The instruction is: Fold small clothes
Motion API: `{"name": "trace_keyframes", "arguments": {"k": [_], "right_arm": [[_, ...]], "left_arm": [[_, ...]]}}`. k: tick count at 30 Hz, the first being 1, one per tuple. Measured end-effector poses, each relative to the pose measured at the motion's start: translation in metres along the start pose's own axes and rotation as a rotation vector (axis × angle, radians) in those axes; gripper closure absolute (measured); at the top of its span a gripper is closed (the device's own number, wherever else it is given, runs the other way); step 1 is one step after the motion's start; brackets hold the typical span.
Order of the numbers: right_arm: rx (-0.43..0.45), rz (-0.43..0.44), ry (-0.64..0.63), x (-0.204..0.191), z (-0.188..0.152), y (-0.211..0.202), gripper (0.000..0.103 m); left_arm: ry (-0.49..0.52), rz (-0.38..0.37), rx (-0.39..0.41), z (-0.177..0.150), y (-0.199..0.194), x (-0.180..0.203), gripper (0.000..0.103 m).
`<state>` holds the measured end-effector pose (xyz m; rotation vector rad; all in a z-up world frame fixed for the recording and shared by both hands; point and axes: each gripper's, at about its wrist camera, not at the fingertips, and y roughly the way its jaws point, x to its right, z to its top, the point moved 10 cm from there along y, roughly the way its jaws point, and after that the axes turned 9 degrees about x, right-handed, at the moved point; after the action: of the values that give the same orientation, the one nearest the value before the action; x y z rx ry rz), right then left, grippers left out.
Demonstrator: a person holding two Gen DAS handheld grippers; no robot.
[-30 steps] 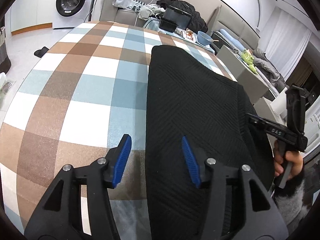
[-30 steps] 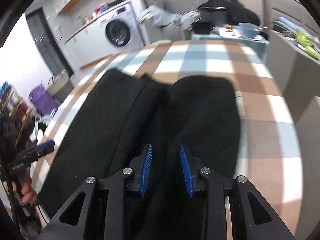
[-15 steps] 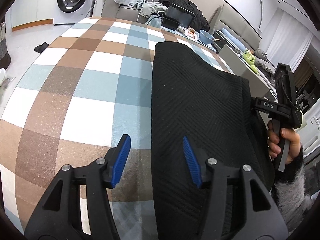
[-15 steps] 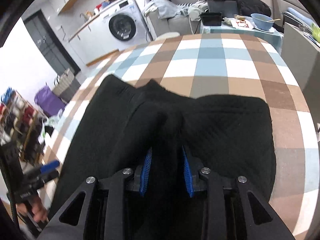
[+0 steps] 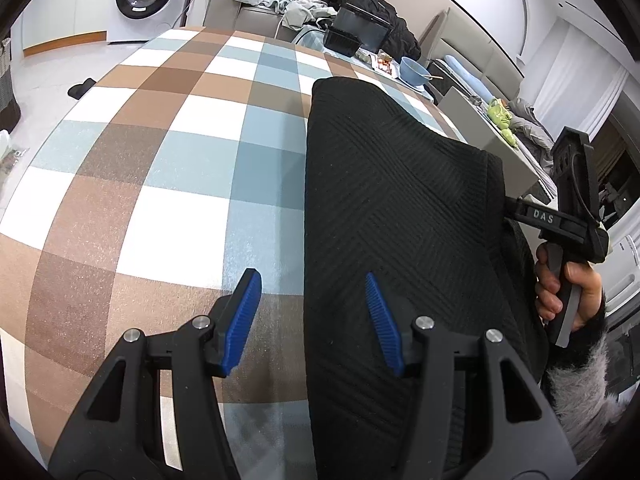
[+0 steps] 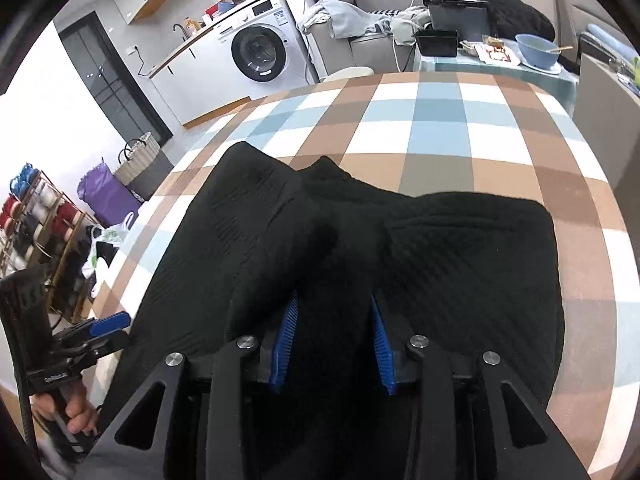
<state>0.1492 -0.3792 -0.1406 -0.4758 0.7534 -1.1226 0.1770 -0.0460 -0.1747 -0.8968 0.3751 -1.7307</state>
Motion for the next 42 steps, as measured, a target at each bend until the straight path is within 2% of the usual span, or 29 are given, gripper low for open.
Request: {"name": "trace_keyframes", "arguments": {"k": [1, 2, 3, 4, 8, 12, 14, 15, 17, 21, 26, 29, 31, 34, 38, 42], "right_arm": [[0.007, 0.0, 0.016, 0.002, 0.001, 0.0, 0.071], [0.015, 0.012, 0.03, 0.002, 0.003, 0.0, 0.083], [0.027, 0.022, 0.033, 0.001, 0.004, -0.002, 0.089], [0.053, 0.016, 0.021, 0.001, 0.008, -0.007, 0.099], [0.15, 0.049, 0.031, -0.005, 0.013, -0.033, 0.1], [0.052, -0.083, 0.101, 0.03, -0.005, -0.018, 0.1], [0.014, -0.083, 0.157, 0.04, -0.012, -0.013, 0.091], [0.025, -0.067, 0.178, 0.041, -0.011, -0.015, 0.089], [0.04, -0.049, 0.185, 0.041, -0.012, -0.022, 0.073], [0.075, -0.002, 0.208, 0.041, -0.015, -0.039, 0.062], [0.081, 0.127, 0.262, 0.03, -0.031, -0.062, 0.06], [0.038, 0.217, 0.315, 0.016, -0.053, -0.068, 0.056], [-0.008, 0.245, 0.329, 0.007, -0.071, -0.07, 0.056], [-0.024, 0.282, 0.345, -0.002, -0.083, -0.072, 0.053], [-0.013, 0.299, 0.326, -0.011, -0.079, -0.064, 0.049], [0.02, 0.245, 0.253, -0.016, -0.062, -0.05, 0.049]], "left_arm": [[-0.001, 0.0, 0.001, 0.0, 0.0, 0.0, 0.052], [-0.001, 0.001, 0.002, 0.001, -0.001, -0.001, 0.052], [-0.001, 0.002, 0.004, 0.001, -0.001, 0.0, 0.052], [-0.001, 0.002, 0.005, 0.001, -0.002, 0.0, 0.051], [-0.004, -0.001, 0.01, 0.002, -0.003, -0.001, 0.051], [-0.002, -0.004, -0.006, -0.001, -0.001, 0.0, 0.051], [0.0, -0.001, -0.004, -0.002, -0.002, 0.0, 0.051], [0.001, -0.001, -0.002, -0.002, -0.003, 0.001, 0.05], [0.002, -0.002, 0.002, -0.001, -0.004, 0.002, 0.05], [-0.003, -0.004, 0.003, -0.001, -0.005, 0.002, 0.049], [-0.003, -0.011, -0.01, -0.003, -0.004, 0.003, 0.049], [-0.002, -0.013, -0.012, -0.004, -0.003, 0.004, 0.049], [-0.004, -0.013, -0.014, -0.005, -0.002, 0.005, 0.049], [-0.002, -0.017, -0.02, -0.006, 0.0, 0.006, 0.049], [0.006, -0.018, -0.024, -0.008, 0.0, 0.011, 0.049], [0.02, -0.021, -0.011, -0.007, -0.005, 0.016, 0.049]]}}
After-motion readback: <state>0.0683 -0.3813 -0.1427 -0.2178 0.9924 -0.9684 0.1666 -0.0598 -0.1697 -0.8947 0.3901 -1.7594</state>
